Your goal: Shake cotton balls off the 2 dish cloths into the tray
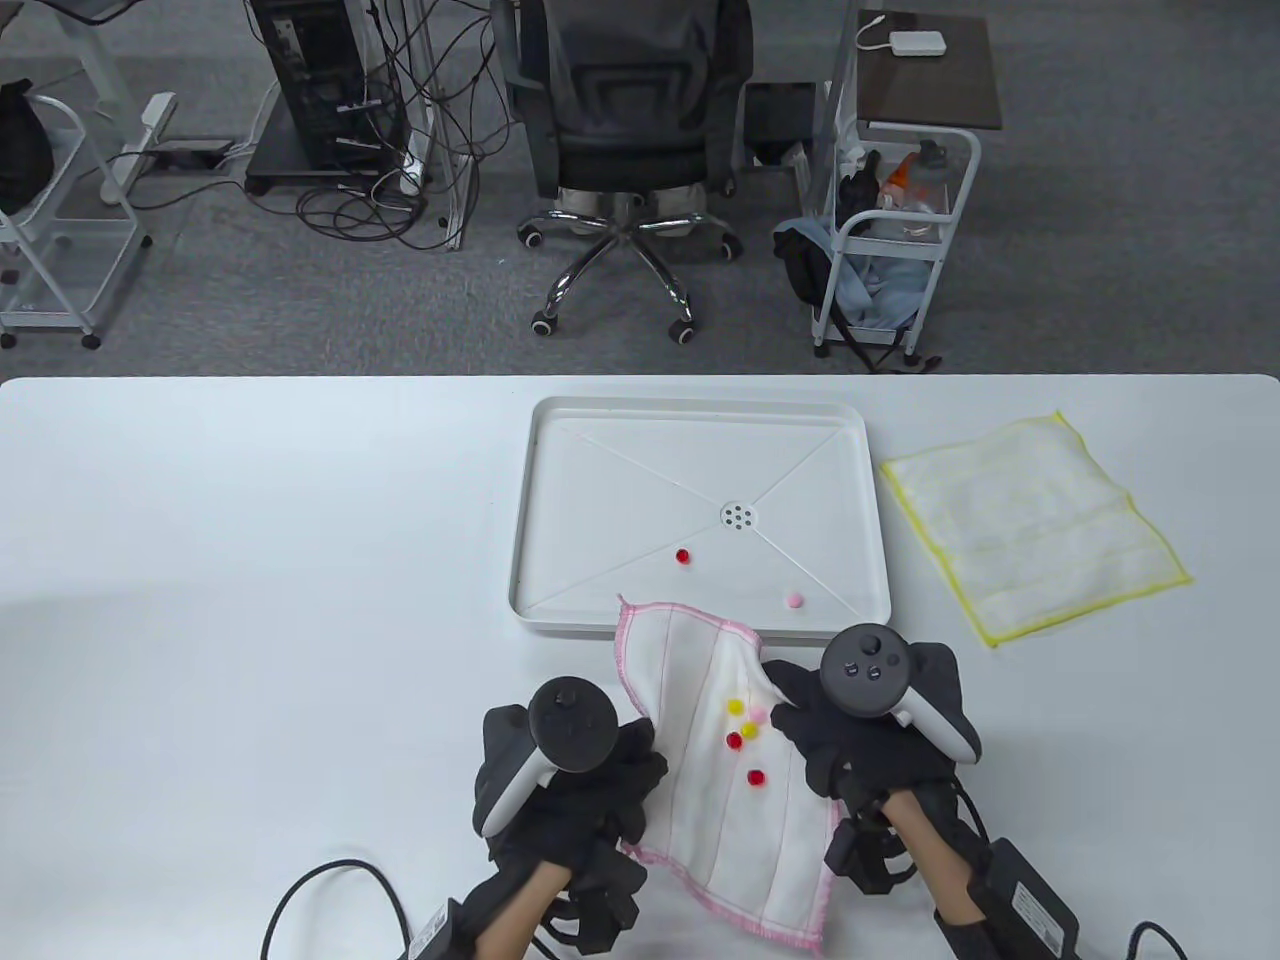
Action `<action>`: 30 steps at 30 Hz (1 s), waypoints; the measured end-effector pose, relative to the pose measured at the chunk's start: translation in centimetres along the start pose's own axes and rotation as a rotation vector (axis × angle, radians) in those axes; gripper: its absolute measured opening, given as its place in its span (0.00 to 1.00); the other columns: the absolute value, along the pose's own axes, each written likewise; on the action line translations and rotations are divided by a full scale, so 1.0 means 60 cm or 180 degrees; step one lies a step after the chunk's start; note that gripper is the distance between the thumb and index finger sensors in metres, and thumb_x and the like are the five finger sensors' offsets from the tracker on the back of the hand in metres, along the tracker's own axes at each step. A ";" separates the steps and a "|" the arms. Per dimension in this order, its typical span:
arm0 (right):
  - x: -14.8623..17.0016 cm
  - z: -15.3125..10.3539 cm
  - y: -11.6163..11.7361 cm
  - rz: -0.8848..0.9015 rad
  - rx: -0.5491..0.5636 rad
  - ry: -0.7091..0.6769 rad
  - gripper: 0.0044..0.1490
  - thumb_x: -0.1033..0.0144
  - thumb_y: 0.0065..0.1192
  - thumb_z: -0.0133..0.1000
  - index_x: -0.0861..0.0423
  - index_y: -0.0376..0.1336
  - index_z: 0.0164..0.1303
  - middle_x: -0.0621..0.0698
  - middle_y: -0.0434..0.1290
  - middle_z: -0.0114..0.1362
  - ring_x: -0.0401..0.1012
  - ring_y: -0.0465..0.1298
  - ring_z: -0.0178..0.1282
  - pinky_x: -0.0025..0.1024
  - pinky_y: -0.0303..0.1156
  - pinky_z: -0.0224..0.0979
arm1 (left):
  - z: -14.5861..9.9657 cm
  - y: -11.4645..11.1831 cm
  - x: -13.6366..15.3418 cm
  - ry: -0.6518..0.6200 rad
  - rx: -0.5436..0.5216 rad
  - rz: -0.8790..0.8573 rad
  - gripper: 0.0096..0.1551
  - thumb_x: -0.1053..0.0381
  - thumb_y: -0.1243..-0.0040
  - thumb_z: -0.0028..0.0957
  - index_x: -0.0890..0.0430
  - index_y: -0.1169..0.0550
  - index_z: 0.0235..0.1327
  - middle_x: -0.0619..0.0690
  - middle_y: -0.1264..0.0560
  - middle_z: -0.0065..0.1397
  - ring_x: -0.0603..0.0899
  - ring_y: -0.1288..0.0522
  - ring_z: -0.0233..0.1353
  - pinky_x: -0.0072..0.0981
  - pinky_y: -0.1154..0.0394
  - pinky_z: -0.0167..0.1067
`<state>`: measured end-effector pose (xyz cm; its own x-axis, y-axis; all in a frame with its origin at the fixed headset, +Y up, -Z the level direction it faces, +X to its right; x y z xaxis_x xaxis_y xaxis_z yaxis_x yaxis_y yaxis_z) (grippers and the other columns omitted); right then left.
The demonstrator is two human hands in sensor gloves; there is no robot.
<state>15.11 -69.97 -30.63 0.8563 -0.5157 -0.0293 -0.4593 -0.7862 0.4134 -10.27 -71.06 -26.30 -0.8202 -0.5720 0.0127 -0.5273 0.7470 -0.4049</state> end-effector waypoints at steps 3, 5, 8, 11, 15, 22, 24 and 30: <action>-0.015 0.027 -0.032 0.0066 -0.0014 0.0046 0.29 0.70 0.59 0.62 0.53 0.57 0.75 0.61 0.69 0.67 0.43 0.82 0.37 0.24 0.79 0.31 | 0.021 0.029 -0.004 0.0027 -0.0073 0.0001 0.26 0.44 0.41 0.58 0.47 0.27 0.69 0.51 0.21 0.61 0.44 0.14 0.33 0.17 0.15 0.25; -0.023 0.052 -0.054 0.0146 -0.0007 0.0110 0.29 0.70 0.59 0.62 0.53 0.57 0.75 0.61 0.69 0.67 0.43 0.82 0.37 0.24 0.79 0.31 | 0.042 0.050 -0.005 0.0075 -0.0141 -0.0026 0.26 0.44 0.42 0.59 0.46 0.28 0.70 0.50 0.21 0.60 0.44 0.14 0.32 0.17 0.15 0.25; -0.031 0.106 -0.091 0.0262 -0.0005 0.0275 0.29 0.71 0.59 0.62 0.53 0.57 0.75 0.61 0.68 0.68 0.44 0.82 0.37 0.25 0.79 0.32 | 0.091 0.085 -0.007 0.0118 -0.0151 -0.0209 0.26 0.44 0.42 0.59 0.46 0.28 0.70 0.50 0.22 0.61 0.44 0.14 0.32 0.17 0.16 0.24; -0.031 0.161 -0.115 0.0564 0.0065 0.0438 0.30 0.72 0.59 0.62 0.53 0.56 0.75 0.62 0.67 0.69 0.45 0.81 0.38 0.25 0.79 0.32 | 0.142 0.113 -0.001 0.0278 -0.0214 -0.0430 0.26 0.44 0.43 0.59 0.45 0.29 0.71 0.50 0.22 0.62 0.44 0.14 0.32 0.17 0.16 0.25; -0.029 0.222 -0.129 0.0891 0.0174 0.0606 0.30 0.73 0.57 0.62 0.51 0.55 0.76 0.62 0.64 0.71 0.48 0.80 0.42 0.26 0.79 0.34 | 0.199 0.134 0.011 0.0423 -0.0340 -0.0724 0.27 0.44 0.44 0.60 0.43 0.31 0.73 0.51 0.24 0.64 0.44 0.13 0.35 0.17 0.15 0.27; -0.062 0.269 -0.145 0.1242 0.0675 0.0611 0.32 0.69 0.50 0.65 0.47 0.47 0.79 0.61 0.57 0.77 0.51 0.78 0.52 0.30 0.80 0.43 | 0.252 0.186 -0.003 0.0455 -0.0765 -0.0713 0.27 0.43 0.46 0.61 0.38 0.35 0.74 0.50 0.25 0.67 0.46 0.13 0.41 0.17 0.14 0.31; -0.073 0.276 -0.152 0.1303 0.0821 0.0509 0.33 0.69 0.49 0.65 0.46 0.45 0.79 0.60 0.55 0.78 0.52 0.76 0.57 0.32 0.81 0.48 | 0.260 0.201 -0.014 0.0390 -0.0867 -0.0754 0.28 0.44 0.47 0.61 0.36 0.37 0.75 0.51 0.27 0.70 0.48 0.13 0.45 0.17 0.13 0.34; -0.060 0.301 -0.111 0.1343 0.0824 0.0183 0.37 0.70 0.48 0.64 0.42 0.39 0.79 0.57 0.49 0.82 0.53 0.70 0.72 0.41 0.77 0.68 | 0.286 0.174 -0.004 0.0258 -0.1023 -0.0898 0.30 0.48 0.46 0.62 0.31 0.41 0.75 0.52 0.32 0.76 0.53 0.15 0.57 0.24 0.12 0.49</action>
<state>10.86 -69.02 -49.72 0.5913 -0.7933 0.1451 -0.8060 -0.5755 0.1386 -11.78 -68.97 -46.20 -0.6421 -0.7499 0.1590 -0.7650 0.6402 -0.0702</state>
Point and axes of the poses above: the tracker on the back of each hand, its own x axis roughly to the little-finger side, its own z axis roughly from the wrist to the fingertips, y = z × x, the point moved 2 cm from there along z, roughly from the wrist to the fingertips
